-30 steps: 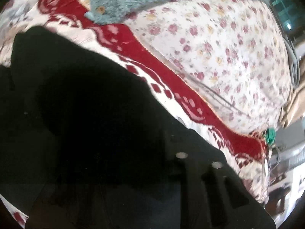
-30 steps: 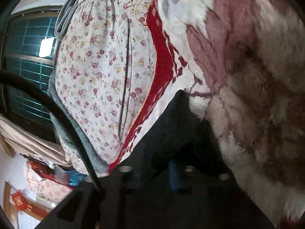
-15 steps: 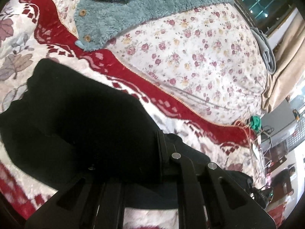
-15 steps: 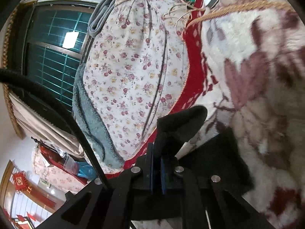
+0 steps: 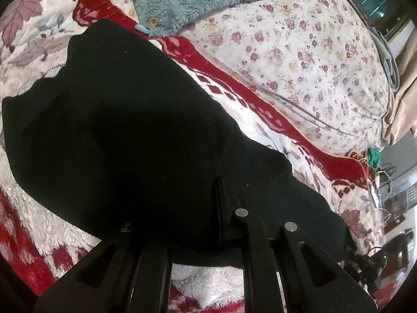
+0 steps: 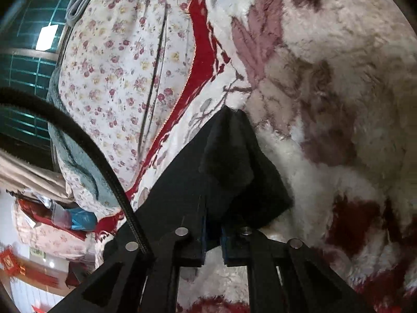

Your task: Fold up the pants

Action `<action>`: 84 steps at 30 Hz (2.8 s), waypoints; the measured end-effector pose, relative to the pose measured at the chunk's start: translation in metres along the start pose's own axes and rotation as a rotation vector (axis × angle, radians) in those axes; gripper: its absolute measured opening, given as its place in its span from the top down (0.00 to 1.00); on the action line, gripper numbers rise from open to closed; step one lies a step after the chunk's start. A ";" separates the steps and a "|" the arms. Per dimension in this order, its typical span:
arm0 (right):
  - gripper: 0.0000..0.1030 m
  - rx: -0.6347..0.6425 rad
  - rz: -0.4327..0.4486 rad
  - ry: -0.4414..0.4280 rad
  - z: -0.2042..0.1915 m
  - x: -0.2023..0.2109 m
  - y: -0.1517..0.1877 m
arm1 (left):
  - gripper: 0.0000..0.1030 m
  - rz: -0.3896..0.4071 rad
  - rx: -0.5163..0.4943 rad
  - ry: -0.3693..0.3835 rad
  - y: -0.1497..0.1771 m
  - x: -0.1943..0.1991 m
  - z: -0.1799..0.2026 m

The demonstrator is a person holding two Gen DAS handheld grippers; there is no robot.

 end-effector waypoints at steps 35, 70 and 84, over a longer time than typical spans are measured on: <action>0.51 1.278 -0.185 -0.252 -0.311 -0.190 0.303 | 0.49 0.003 0.276 0.229 -0.095 0.047 -0.103; 0.87 1.184 -0.317 -0.292 -0.311 -0.193 0.310 | 0.87 0.108 0.197 -0.076 -0.078 0.077 -0.162; 0.70 0.894 -0.236 -0.225 -0.269 -0.163 0.211 | 0.71 0.207 0.120 -0.080 -0.083 0.123 -0.129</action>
Point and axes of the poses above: each gripper's, at about its wrist camera, not at the fingertips, and x roughly against the way its jaws point, z to its right, y to its underside, the point moved 8 cm from there along -x, roughly the way its jaws point, and after that the axes turned 3 degrees about y, right-handed, at the moved point
